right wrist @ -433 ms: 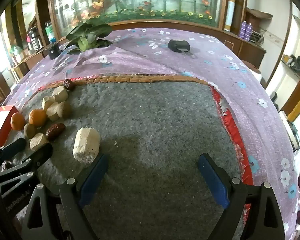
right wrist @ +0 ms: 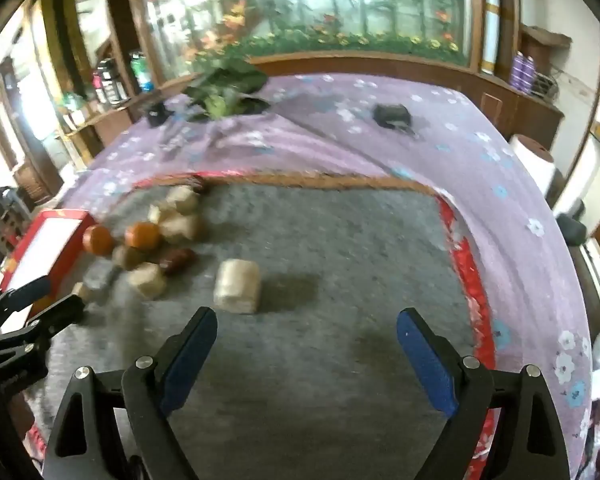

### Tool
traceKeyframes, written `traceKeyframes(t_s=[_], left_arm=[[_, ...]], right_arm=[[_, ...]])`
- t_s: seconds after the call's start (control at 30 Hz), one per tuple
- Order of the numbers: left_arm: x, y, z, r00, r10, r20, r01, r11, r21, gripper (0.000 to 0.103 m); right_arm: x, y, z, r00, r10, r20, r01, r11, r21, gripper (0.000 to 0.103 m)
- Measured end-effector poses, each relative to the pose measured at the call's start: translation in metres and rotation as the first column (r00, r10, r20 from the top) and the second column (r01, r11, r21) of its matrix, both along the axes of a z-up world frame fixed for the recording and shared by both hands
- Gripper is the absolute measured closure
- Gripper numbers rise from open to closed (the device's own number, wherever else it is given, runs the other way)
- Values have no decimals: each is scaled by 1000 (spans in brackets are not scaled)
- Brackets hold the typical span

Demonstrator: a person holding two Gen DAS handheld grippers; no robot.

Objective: Organize fruits
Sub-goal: 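Grasp the dark red date on the felt with the left gripper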

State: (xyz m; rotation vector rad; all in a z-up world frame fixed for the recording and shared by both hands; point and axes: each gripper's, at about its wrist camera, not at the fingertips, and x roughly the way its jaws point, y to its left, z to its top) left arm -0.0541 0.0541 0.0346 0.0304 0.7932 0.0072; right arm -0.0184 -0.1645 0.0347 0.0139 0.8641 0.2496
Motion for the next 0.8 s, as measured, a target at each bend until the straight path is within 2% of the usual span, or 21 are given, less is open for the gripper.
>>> traceKeyframes(t_s=[0.2, 0.3, 0.43, 0.57, 0.67, 0.8], left_arm=[[0, 5, -5, 998, -36, -46, 36, 999, 14, 30], [2, 8, -8, 997, -41, -63, 41, 999, -6, 30], [9, 12, -13, 996, -46, -70, 44, 998, -34, 30], [15, 15, -12, 996, -36, -82, 35, 999, -24, 30], [15, 21, -13, 997, -27, -69, 23, 998, -57, 31], [16, 27, -9, 997, -18, -72, 15, 999, -34, 30]], right_arm=[[-10, 29, 7, 995, 91, 37, -89, 994, -57, 12], [-11, 34, 8, 993, 109, 45, -106, 992, -62, 12], [-8, 30, 5, 994, 104, 31, -102, 994, -47, 12], [-5, 21, 4, 996, 86, 22, -85, 996, -33, 13], [-3, 17, 4, 997, 74, 18, -74, 997, -28, 13], [-1, 13, 1, 998, 64, 9, -63, 998, -27, 13]])
